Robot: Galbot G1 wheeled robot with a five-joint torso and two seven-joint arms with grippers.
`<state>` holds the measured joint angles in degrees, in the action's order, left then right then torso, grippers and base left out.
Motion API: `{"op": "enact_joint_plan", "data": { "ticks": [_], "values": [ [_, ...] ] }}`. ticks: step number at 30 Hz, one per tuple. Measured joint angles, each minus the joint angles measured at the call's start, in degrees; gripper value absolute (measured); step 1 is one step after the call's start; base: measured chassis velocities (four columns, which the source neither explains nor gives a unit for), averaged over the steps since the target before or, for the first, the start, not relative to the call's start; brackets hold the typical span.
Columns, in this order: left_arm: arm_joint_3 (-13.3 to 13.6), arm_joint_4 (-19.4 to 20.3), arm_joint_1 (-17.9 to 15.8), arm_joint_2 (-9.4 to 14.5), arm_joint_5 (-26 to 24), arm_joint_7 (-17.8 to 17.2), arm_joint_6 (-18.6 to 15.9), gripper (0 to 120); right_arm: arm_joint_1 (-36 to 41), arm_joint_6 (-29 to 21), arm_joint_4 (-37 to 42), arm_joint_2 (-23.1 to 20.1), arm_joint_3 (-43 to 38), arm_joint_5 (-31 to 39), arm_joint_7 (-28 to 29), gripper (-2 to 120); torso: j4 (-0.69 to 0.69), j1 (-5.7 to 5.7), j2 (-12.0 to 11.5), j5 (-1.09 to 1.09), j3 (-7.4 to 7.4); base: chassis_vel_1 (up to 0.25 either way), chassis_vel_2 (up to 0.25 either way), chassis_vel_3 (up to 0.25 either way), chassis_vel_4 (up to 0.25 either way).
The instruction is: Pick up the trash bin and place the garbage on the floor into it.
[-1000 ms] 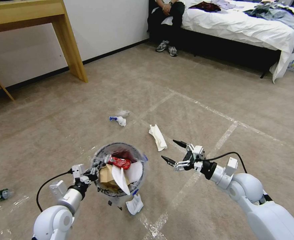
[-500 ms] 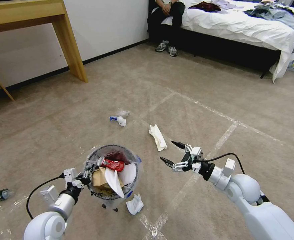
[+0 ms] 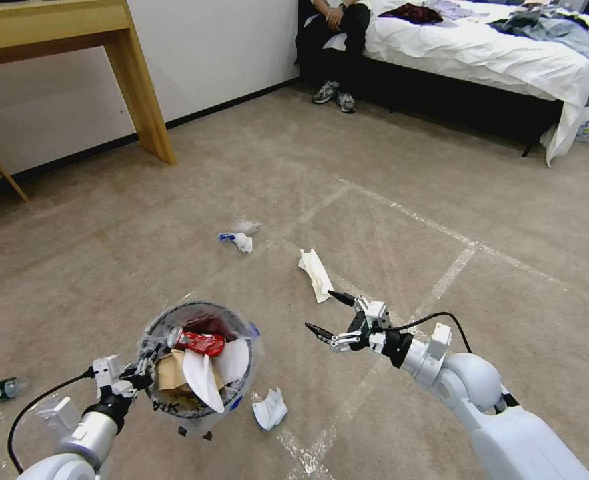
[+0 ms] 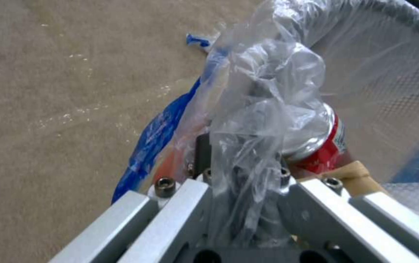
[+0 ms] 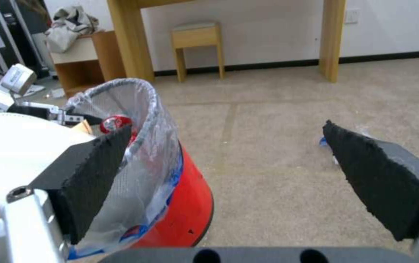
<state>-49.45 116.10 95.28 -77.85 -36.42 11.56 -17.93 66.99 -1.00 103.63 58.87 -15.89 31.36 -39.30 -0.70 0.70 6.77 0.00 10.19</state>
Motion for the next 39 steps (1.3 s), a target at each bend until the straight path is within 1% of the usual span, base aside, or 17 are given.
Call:
{"op": "enact_joint_plan", "data": {
  "ticks": [11,26,32,36,39],
  "values": [
    [0.8,0.0,-0.1,-0.9,0.8,-0.8,0.4,1,-0.5,-0.1,-0.5,0.1,1.3,-0.2,0.0,100,0.00,0.00,0.0,0.00,0.00,0.000,0.000,0.000,0.000],
    [1.8,-0.6,-1.4,-0.6,1.0,-0.6,0.0,1,0.1,-0.2,-0.6,-0.2,1.1,-0.3,-0.3,100,-0.01,0.00,0.0,0.00,0.00,0.000,0.000,0.000,0.000],
    [1.9,-0.7,-1.7,-0.5,1.0,-1.0,-0.2,1,1.2,-0.2,-0.6,0.0,1.4,-1.0,-0.7,100,0.00,0.00,0.0,0.01,0.00,0.070,0.060,0.049,0.055],
    [2.0,-0.9,-2.0,-0.5,1.2,-1.8,0.1,1,3.0,0.2,-1.2,0.3,1.2,-2.0,-1.1,100,0.03,0.00,0.0,0.01,0.00,0.063,0.079,0.076,0.076],
    [2.1,-0.9,-2.1,-0.6,1.2,-1.9,0.2,1,4.0,0.5,-1.5,0.2,1.0,-2.5,-1.4,100,0.02,0.00,0.0,0.00,0.00,0.053,0.045,0.021,0.050]
  ]
}}
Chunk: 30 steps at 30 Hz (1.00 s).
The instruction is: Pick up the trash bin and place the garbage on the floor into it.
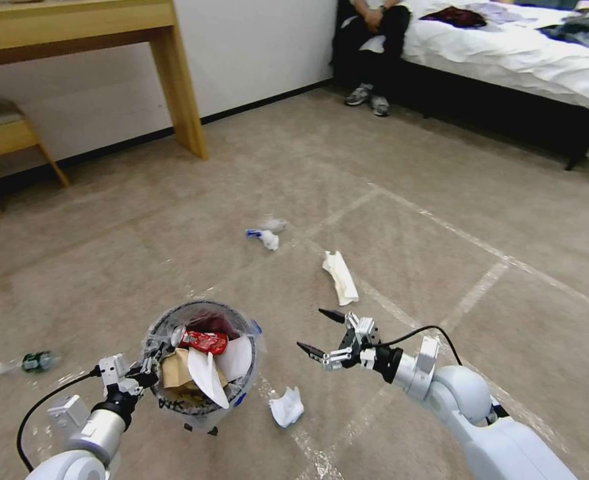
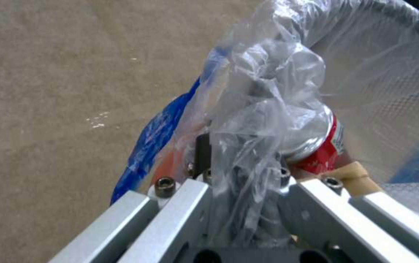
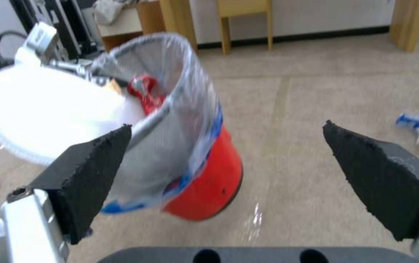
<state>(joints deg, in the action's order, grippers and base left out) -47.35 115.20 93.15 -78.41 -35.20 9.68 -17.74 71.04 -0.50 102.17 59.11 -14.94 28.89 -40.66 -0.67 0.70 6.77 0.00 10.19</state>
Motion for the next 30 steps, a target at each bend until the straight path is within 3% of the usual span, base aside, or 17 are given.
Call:
{"op": "enact_joint_plan", "data": {
  "ticks": [19,30],
  "values": [
    [-0.1,-0.7,-0.9,-0.4,0.4,-0.3,0.4,1,4.1,1.8,-4.7,-0.1,-1.3,-3.4,-1.8,100,-0.03,0.00,0.0,0.00,0.00,0.000,0.000,0.000,0.000],
    [-1.8,-2.4,-1.7,-0.1,0.2,0.2,0.5,1,-0.6,1.4,-10.1,-1.2,4.4,-3.9,-0.6,100,-0.02,0.00,0.0,0.00,0.00,0.000,0.000,0.000,0.000]
  ]
}}
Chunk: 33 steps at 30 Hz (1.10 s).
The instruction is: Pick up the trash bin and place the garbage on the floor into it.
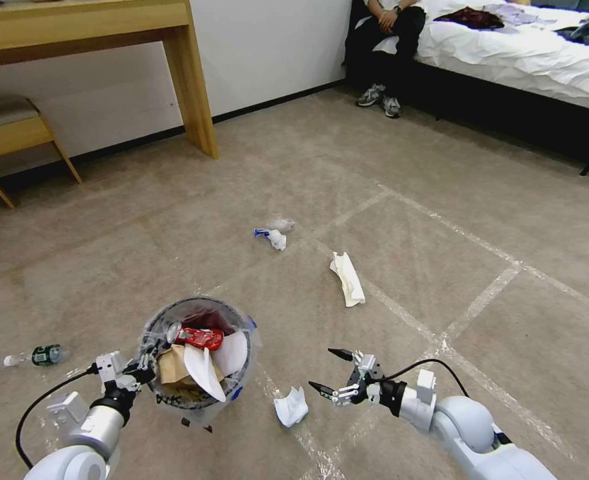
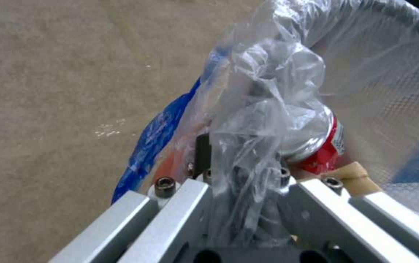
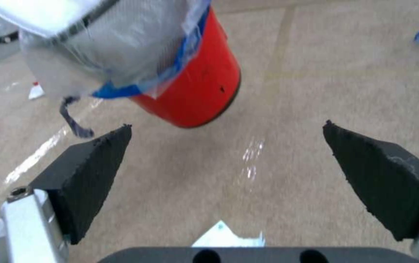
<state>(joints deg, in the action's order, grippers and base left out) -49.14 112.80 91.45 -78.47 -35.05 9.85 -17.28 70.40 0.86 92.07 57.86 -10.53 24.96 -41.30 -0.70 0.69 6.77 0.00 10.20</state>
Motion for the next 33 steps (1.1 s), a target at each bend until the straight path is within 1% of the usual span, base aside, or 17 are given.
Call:
{"op": "enact_joint_plan", "data": {
  "ticks": [5,7,11,12,18,28,33],
  "values": [
    [-0.9,-0.9,-0.4,0.4,-0.2,0.7,0.1,1,-2.4,-0.2,-2.4,-0.9,2.7,0.3,0.8,100,0.00,0.00,0.0,-0.01,0.00,0.000,0.000,0.000,0.000],
    [-1.4,-1.4,-1.2,0.3,-0.8,0.8,0.2,1,-4.3,-0.5,-4.1,-1.3,4.9,0.7,1.0,100,0.00,0.00,0.0,0.00,0.00,0.000,0.000,0.000,0.000],
    [-1.3,-2.1,-2.2,0.1,-1.2,0.5,0.2,1,-6.5,-0.9,-5.9,-1.4,7.0,1.1,1.1,100,0.00,0.00,0.0,0.00,0.00,0.000,0.000,0.000,0.000],
    [-1.0,-2.9,-2.8,0.1,-1.2,0.4,0.3,1,-7.9,-1.1,-7.4,-1.2,8.6,1.2,1.2,100,0.00,0.00,0.0,0.00,0.00,0.000,0.000,0.000,0.000],
    [-0.7,-5.0,-4.0,0.2,-1.3,0.5,0.7,1,-10.7,-1.3,-11.0,-0.3,12.4,1.2,1.1,100,0.00,0.01,0.0,0.00,0.00,0.000,0.000,0.000,0.000],
    [-0.6,-7.9,-4.0,0.1,-1.0,2.2,1.8,1,-12.7,-1.8,-14.4,1.0,16.0,1.1,0.7,100,0.00,0.00,0.0,-0.01,0.00,0.000,0.000,0.000,0.000],
    [-0.4,-8.7,-4.6,0.0,-0.9,2.5,2.1,1,-13.8,-2.4,-17.1,2.8,17.9,1.2,0.0,100,0.00,0.00,0.0,0.00,0.00,0.000,0.000,0.000,0.000]
  ]
}}
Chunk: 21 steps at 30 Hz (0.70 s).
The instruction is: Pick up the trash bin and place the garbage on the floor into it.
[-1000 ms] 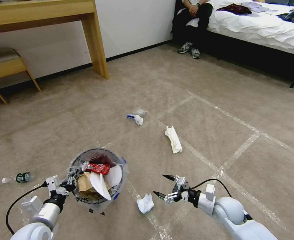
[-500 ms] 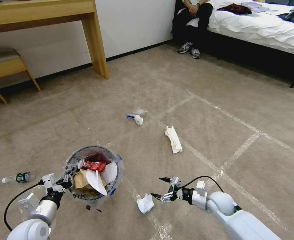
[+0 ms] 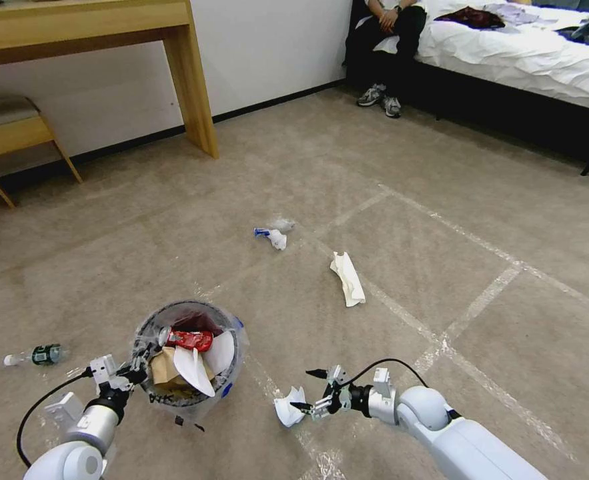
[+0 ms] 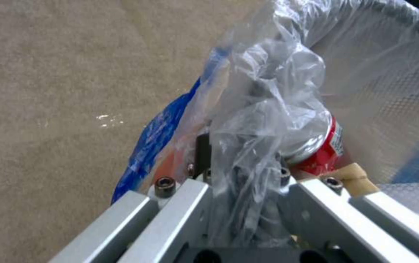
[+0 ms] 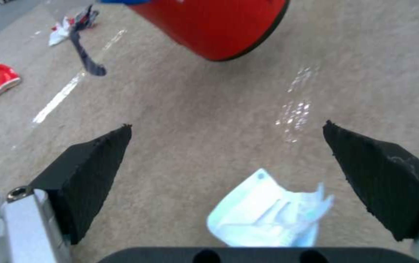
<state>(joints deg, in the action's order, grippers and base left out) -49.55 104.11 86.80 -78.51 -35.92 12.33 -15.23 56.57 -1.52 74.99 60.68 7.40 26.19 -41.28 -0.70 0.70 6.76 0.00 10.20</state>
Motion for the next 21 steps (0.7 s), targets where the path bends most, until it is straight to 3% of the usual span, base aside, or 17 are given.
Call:
{"op": "enact_joint_plan", "data": {
  "ticks": [13,21],
  "values": [
    [0.6,-1.0,-0.5,-0.3,1.0,0.1,0.2,1,-1.2,-3.3,-5.6,3.4,1.3,5.1,-1.6,100,0.00,0.00,0.0,-0.01,0.00,0.000,0.000,0.000,0.000],
    [0.8,-1.2,-0.6,-0.4,1.4,0.1,0.3,1,-2.5,-3.0,-12.4,7.8,0.5,5.7,-1.6,100,0.00,0.00,0.0,0.00,0.00,0.000,0.000,0.000,0.000]
  ]
}}
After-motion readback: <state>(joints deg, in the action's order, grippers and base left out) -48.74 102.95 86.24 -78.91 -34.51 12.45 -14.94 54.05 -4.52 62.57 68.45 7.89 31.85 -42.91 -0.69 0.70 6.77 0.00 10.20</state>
